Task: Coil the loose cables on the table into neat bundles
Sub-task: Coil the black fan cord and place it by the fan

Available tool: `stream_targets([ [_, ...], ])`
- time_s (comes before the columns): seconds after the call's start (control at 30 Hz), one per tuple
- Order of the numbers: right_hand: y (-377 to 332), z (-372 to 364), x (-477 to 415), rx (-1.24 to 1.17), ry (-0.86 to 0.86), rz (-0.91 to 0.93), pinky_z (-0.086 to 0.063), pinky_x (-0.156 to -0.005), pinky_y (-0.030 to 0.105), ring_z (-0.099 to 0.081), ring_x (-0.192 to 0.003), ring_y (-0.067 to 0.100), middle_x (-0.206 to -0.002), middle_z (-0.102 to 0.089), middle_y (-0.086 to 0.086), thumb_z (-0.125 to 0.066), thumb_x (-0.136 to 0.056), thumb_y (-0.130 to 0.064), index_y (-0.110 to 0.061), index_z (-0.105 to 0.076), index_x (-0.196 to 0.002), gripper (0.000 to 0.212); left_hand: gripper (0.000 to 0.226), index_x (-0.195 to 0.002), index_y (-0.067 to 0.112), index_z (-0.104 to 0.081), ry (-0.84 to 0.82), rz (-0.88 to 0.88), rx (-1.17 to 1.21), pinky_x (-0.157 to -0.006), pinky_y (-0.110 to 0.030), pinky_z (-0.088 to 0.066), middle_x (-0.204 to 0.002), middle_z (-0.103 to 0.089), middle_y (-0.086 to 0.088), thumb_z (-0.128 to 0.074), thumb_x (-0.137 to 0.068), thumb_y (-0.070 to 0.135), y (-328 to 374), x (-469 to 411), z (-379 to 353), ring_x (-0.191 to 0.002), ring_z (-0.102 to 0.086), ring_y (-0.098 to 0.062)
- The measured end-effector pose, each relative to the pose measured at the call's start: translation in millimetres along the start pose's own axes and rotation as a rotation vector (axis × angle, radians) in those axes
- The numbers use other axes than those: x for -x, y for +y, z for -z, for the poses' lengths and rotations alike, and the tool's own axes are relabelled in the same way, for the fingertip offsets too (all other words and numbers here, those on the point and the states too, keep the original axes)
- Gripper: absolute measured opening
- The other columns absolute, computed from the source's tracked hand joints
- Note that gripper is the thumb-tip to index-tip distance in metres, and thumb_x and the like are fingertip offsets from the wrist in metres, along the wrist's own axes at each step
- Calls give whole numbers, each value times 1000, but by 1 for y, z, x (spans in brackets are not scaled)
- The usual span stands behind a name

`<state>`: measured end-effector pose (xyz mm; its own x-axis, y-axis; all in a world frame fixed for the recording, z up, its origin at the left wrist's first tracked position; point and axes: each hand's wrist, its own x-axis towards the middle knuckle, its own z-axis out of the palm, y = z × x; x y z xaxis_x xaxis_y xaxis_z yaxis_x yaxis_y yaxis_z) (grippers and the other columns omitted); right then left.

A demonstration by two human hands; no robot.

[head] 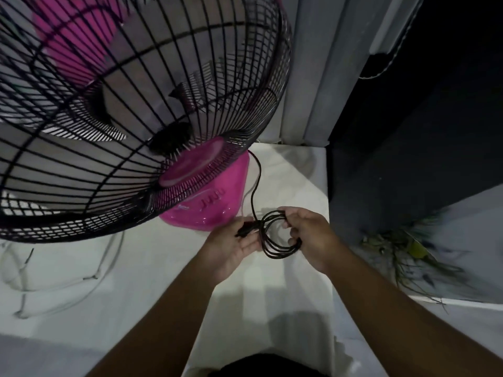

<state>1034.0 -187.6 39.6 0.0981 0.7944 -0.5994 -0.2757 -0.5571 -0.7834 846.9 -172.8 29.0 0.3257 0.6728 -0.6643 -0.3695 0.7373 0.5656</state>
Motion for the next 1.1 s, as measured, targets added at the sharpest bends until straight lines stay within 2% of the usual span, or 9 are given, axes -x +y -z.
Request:
stream_targets([
  [0.1,1,0,-3,-51,-11,-16,-36,-53,26,-38,-51,8,-71,-63,-3,-55,-101,-15,-16,-77,-95,22,20,-110,-1,-66,-15,12,-13,-80,-38,-61,-108,-72,-17,-55,-98,9,2,2,6,-101,-71,-27],
  [0.23,-3,4,-10,127,15,41,-33,-52,26,-45,-51,5,-72,-60,-1,-57,-101,-16,-18,-78,-91,23,28,-121,2,-66,27,83,-468,-89,-36,-51,-114,-73,-24,-55,-95,7,12,-1,10,-99,-67,-30],
  [0.43,-12,-4,-21,417,-64,142,-42,-60,5,-62,-69,-7,-77,-72,-14,-61,-99,-19,-16,-77,-92,18,21,-98,10,-69,49,71,-687,-80,-39,-46,-80,-64,-9,-59,-97,29,25,-23,-20,-78,-59,-25],
  [0.5,-12,-9,-26,453,-73,182,-45,-70,8,-64,-78,-4,-88,-74,-8,-61,-98,-16,-15,-76,-93,16,16,-99,15,-69,-46,56,-769,-75,-37,-49,-81,-69,-4,-59,-99,27,24,-25,-25,-78,-64,-20],
  [0.6,-13,-9,-31,367,8,180,-45,-64,10,-61,-69,-7,-83,-69,-10,-59,-99,-17,-16,-71,-100,12,22,-101,12,-65,-67,-51,-870,-70,-30,-48,-84,-70,-7,-48,-105,25,18,-28,-25,-78,-64,-18],
  [0.8,9,-11,-27,121,136,72,-54,-81,37,-66,-83,18,-89,-69,2,-51,-101,-16,-22,-65,-102,16,22,-114,11,-58,169,-144,-676,-62,-27,-51,-90,-65,-8,-38,-106,18,-5,-32,-37,-83,-62,-21],
  [0.87,18,-10,-24,90,174,60,-54,-82,40,-65,-86,21,-89,-69,5,-46,-101,-12,-17,-67,-101,22,22,-108,13,-62,198,-127,-740,-75,-34,-56,-100,-69,-10,-42,-105,22,-15,-33,-37,-96,-67,-27],
  [0.93,19,-5,-25,203,198,79,-52,-77,34,-64,-86,19,-89,-69,1,-45,-101,-11,-17,-67,-99,24,15,-99,14,-69,111,-121,-653,-91,-42,-53,-98,-73,-10,-55,-97,19,-14,-30,-39,-100,-68,-30],
  [1.1,6,-2,-34,561,59,164,-41,-71,13,-59,-84,5,-92,-66,-7,-45,-101,-8,-20,-64,-100,23,58,-103,21,-71,89,-67,-595,-74,-41,-52,-81,-71,-7,-77,-46,30,19,-50,-41,-76,-67,-23],
])
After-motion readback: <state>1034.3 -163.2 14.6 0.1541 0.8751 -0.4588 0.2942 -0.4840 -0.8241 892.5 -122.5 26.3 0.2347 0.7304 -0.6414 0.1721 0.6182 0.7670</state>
